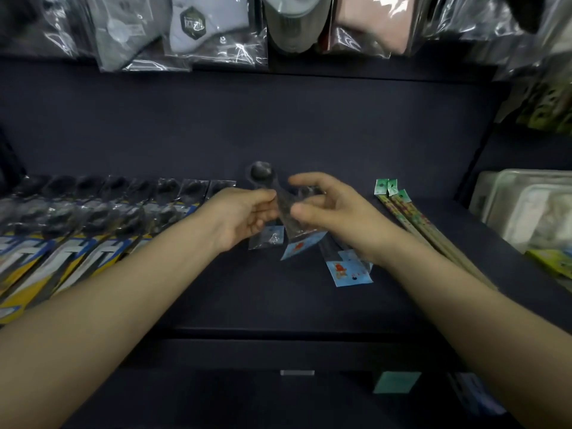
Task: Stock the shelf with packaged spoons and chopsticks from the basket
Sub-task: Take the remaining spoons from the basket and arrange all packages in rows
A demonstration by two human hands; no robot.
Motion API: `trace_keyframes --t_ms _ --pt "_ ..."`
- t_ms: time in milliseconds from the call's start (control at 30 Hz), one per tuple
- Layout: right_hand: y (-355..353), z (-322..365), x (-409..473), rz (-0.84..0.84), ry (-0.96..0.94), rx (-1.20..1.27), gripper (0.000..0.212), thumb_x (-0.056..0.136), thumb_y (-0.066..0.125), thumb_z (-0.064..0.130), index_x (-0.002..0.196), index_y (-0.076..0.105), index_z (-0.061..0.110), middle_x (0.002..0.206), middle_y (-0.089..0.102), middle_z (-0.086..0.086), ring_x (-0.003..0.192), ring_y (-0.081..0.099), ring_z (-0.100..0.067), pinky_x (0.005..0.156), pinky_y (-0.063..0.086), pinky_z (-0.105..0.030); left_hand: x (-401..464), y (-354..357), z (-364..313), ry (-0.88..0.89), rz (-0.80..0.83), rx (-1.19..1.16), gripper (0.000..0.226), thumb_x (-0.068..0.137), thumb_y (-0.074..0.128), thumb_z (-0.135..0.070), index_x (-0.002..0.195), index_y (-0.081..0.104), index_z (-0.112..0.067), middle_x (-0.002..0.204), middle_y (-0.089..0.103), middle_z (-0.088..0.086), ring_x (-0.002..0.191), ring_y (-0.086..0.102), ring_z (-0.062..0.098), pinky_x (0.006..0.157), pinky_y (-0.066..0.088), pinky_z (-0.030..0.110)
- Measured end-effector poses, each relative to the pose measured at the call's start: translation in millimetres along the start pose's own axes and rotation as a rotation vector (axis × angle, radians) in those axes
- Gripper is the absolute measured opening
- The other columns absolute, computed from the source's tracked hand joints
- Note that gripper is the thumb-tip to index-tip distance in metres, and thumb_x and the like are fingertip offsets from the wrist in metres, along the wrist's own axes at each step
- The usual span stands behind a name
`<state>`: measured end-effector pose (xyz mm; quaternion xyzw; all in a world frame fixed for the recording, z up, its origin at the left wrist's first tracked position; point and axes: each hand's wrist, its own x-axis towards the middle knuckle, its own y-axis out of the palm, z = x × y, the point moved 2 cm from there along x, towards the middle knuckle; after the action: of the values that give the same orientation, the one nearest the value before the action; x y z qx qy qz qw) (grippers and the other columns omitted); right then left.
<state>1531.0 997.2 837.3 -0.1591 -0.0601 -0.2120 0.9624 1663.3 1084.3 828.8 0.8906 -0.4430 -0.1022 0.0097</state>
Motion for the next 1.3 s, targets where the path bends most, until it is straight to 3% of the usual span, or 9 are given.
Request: trace_keyframes --t_ms 100,200,300,467,600,833,1000,1167,1300 --pt "7.5 2.3 -7.8 0.029 -0.192 -0.321 0.032 0.071 0.077 0.020 0.101 0.065 0.024 0.086 0.068 0.013 0.082 0.064 0.001 0.083 0.053 -0.022 2.1 -4.9 3.2 -0.038 0.008 -0.007 0.017 0.088 0.054 -0.014 0.071 0.058 -0.012 0.054 0.063 -0.003 0.035 0.054 0.001 0.041 0.037 0.012" --pt "13.6 -0.2 -9.2 -0.091 -0.485 -0.711 0.037 0.073 0.070 0.039 0.105 0.072 0.020 0.090 0.055 0.017 0.085 0.056 0.002 0.074 0.045 -0.013 7.4 -10.5 5.9 -0.059 0.028 0.005 0.015 0.087 0.056 -0.014 0.072 0.061 -0.010 0.059 0.065 -0.002 0.050 0.058 0.007 0.060 0.044 0.020" --pt "20.9 -5.4 -10.7 -0.300 -0.786 -1.187 0.026 0.082 0.059 0.032 0.101 0.073 0.022 0.101 0.046 0.002 0.080 0.049 -0.018 0.065 0.041 -0.028 11.0 -14.7 7.8 -0.087 0.050 0.043 0.011 0.086 0.057 -0.014 0.080 0.063 -0.007 0.078 0.065 0.004 0.065 0.061 0.013 0.066 0.050 0.024" --pt "47.5 -16.4 -13.5 -0.232 -0.981 -1.522 0.017 0.083 0.058 0.015 0.088 0.074 0.015 0.080 0.064 0.000 0.064 0.056 -0.019 0.058 0.035 -0.029 8.3 -22.7 10.8 0.014 0.081 0.325 0.010 0.083 0.060 -0.009 0.074 0.064 -0.007 0.053 0.065 -0.003 0.046 0.061 0.003 0.051 0.050 0.017" --pt "59.0 -29.0 -13.8 0.059 -0.789 -1.418 0.024 0.087 0.047 0.013 0.084 0.070 0.007 0.075 0.064 -0.004 0.060 0.059 -0.021 0.046 0.049 -0.029 6.3 -32.4 21.3 0.140 0.116 0.711 0.010 0.078 0.067 -0.012 0.083 0.058 -0.015 0.046 0.063 -0.006 0.043 0.055 0.002 0.038 0.039 0.015" --pt "68.5 -21.5 -26.9 0.336 -0.587 -1.175 0.033 0.091 0.044 0.033 0.100 0.070 0.015 0.099 0.066 -0.002 0.085 0.065 -0.018 0.064 0.056 -0.030 -7.3 -43.9 23.9 0.328 0.227 1.022 0.031 0.079 0.066 -0.019 0.109 0.059 -0.020 0.082 0.070 -0.005 0.063 0.058 0.005 0.066 0.048 0.025" --pt "39.1 -22.1 -12.5 0.014 -0.321 -0.852 0.031 0.093 0.043 0.029 0.098 0.066 0.009 0.104 0.063 -0.006 0.095 0.060 -0.019 0.087 0.047 -0.035 -38.9 -39.5 29.5 0.495 0.249 1.333 0.042 0.082 0.057 -0.042 0.120 0.051 -0.026 0.104 0.053 -0.005 0.093 0.054 0.014 0.079 0.040 0.024" --pt "12.5 -44.1 38.5 -0.217 0.167 -0.733 0.029 0.092 0.052 0.019 0.116 0.057 0.003 0.111 0.066 -0.015 0.101 0.060 -0.027 0.091 0.042 -0.031 -61.8 -34.0 39.2 0.456 0.132 1.427 0.065 0.076 0.048 -0.063 0.129 0.042 -0.026 0.115 0.049 0.000 0.108 0.054 0.019 0.091 0.046 0.035" --pt "17.1 -52.2 69.6 -0.278 0.223 -0.620 0.027 0.089 0.057 0.015 0.095 0.059 -0.011 0.072 0.054 -0.015 0.070 0.049 -0.022 0.072 0.044 -0.034 -73.3 -27.7 51.1 0.474 0.210 1.421 0.057 0.079 0.049 -0.058 0.130 0.044 -0.034 0.101 0.040 -0.004 0.098 0.055 0.022 0.088 0.045 0.031"
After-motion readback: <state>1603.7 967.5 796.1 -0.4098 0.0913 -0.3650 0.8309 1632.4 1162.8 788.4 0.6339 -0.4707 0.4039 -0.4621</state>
